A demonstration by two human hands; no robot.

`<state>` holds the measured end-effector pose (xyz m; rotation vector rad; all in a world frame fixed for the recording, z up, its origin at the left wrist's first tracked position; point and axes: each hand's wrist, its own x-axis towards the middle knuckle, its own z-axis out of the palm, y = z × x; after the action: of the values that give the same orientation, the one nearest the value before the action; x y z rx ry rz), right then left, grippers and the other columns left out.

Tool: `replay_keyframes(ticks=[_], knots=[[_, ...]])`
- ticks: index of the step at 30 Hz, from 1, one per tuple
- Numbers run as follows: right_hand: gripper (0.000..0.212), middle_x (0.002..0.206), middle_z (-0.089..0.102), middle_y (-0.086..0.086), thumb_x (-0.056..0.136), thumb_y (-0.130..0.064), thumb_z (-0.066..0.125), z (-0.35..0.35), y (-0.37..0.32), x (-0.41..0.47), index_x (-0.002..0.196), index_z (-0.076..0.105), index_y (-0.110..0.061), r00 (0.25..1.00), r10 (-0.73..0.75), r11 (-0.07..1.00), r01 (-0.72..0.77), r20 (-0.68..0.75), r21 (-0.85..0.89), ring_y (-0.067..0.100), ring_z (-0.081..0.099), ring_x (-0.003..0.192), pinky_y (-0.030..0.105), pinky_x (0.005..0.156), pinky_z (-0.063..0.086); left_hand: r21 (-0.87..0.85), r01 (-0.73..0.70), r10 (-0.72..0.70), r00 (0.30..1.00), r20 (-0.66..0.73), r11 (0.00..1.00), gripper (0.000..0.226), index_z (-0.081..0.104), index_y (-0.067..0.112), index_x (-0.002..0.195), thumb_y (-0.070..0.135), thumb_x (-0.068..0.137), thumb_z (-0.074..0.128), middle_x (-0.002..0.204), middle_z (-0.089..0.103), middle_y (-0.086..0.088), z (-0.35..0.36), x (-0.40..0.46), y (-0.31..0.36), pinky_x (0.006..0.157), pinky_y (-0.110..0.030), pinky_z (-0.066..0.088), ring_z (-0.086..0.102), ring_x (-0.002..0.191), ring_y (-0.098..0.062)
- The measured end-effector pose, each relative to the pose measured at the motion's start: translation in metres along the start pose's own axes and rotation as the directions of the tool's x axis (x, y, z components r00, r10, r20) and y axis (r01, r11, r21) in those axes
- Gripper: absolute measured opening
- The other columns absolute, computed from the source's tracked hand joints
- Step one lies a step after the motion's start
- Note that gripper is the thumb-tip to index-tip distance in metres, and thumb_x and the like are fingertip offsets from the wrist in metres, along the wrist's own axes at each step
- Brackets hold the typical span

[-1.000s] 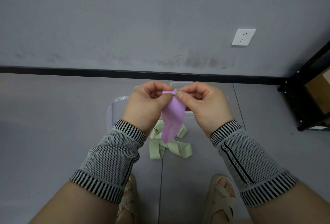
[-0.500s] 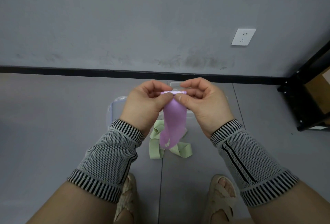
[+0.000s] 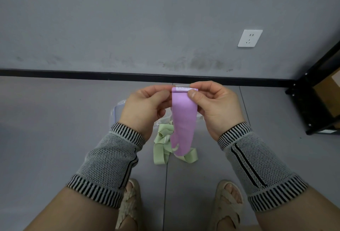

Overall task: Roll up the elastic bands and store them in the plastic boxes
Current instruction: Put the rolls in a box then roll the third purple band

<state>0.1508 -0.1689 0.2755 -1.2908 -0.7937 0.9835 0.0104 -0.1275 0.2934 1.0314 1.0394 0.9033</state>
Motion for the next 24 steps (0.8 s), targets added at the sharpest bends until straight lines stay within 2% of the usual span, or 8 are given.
replay_keyframes(ticks=[6,15,24], knots=[[0.019,0.081,0.071,0.008,0.081,0.002,0.067,0.001,0.0014,0.0012,0.082,0.071,-0.016,1.0,-0.018,1.0,0.018,0.005,0.014,0.017,0.067,0.076,0.035,0.076,0.057,-0.023,0.031,-0.031,1.0,0.002,0.999,0.015,0.069,0.013,0.086,0.008,0.091,0.055,0.062,0.067,0.006,0.0015,-0.0023,0.0033,0.055,-0.02,0.037,0.058,0.052,-0.002],[0.018,0.083,0.072,0.004,0.083,0.0,0.067,-0.0023,0.0039,0.0031,0.086,0.072,-0.018,0.999,-0.007,1.0,0.007,0.053,-0.003,0.017,0.068,0.079,0.032,0.073,0.054,0.016,0.071,-0.072,0.996,0.049,0.997,0.016,0.07,0.017,0.09,0.008,0.091,0.056,0.074,0.069,0.002,-0.0037,-0.0006,0.0042,0.053,-0.018,0.038,0.058,0.058,-0.005],[0.018,0.077,0.072,0.004,0.085,0.003,0.06,-0.0034,-0.002,0.0014,0.086,0.07,-0.011,0.986,0.048,0.992,-0.065,0.16,0.108,0.017,0.067,0.076,0.034,0.074,0.055,-0.002,0.051,-0.051,0.997,0.064,0.999,0.016,0.063,0.014,0.076,0.004,0.088,0.058,0.059,0.063,0.004,-0.0058,-0.0003,0.0063,0.052,-0.018,0.038,0.055,0.052,-0.004]])
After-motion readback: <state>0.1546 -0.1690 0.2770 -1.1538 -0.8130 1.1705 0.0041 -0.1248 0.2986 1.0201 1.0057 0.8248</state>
